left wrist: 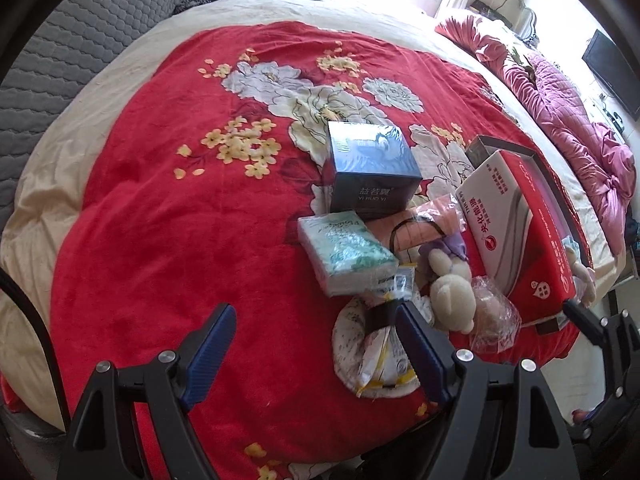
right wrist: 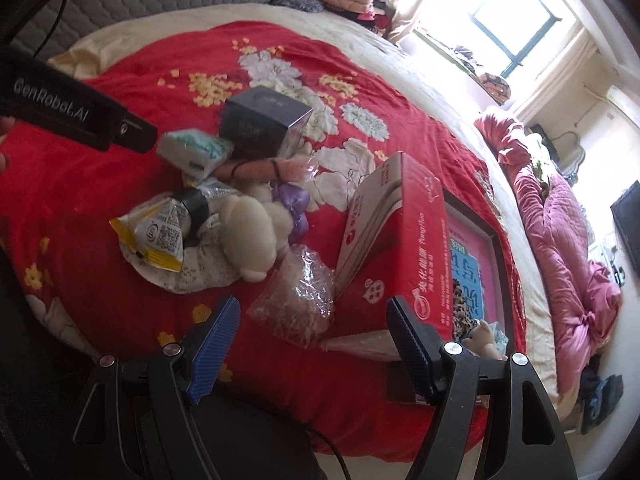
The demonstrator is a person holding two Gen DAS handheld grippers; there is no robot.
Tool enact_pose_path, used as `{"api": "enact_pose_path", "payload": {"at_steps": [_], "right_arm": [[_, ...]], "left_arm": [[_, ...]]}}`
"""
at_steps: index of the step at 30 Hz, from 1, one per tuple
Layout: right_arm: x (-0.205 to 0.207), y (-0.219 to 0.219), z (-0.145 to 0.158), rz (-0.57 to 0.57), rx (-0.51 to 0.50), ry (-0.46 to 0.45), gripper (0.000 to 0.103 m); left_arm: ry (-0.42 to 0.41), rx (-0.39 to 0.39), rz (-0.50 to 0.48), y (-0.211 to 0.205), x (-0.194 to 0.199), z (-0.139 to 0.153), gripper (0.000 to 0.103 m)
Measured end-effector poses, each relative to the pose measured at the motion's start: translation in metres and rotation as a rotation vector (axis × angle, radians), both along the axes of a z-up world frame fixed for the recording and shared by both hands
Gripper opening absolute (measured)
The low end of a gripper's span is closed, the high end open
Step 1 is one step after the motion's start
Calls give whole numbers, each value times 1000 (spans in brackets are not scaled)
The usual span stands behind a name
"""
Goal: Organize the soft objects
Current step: 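Grasp the green tissue pack with the left tool while the right tool grasps the clear bag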
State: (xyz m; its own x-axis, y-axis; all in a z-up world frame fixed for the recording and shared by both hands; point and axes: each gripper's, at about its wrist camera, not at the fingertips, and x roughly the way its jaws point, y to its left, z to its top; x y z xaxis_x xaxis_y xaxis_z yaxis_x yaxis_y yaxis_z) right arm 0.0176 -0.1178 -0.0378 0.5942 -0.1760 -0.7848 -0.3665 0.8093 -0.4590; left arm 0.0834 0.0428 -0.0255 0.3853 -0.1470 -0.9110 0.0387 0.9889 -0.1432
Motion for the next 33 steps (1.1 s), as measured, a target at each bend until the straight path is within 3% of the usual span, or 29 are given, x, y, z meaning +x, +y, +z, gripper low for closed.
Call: {"api": "enact_pose_path", "payload": {"at_steps": [7,12,22,26,33], "right_arm": [[8,4,-20,21,-53,27,77],[16,6,-30,30,-69,46,77],[34,18,-61,84,-250,33,76],[43,15,-69,94,-292,36,60],[52,10,-70,107,-282,-2,54]], "left_arm": [[29,-27,5,-11,28,-11,81],[56,-4,-3,-23,45,-23,81],[103,2,-4,-32,60,-45,81],[125,-8,9,-28,63,-53,81],[155,-36,37,-21,66,-65,81]]}}
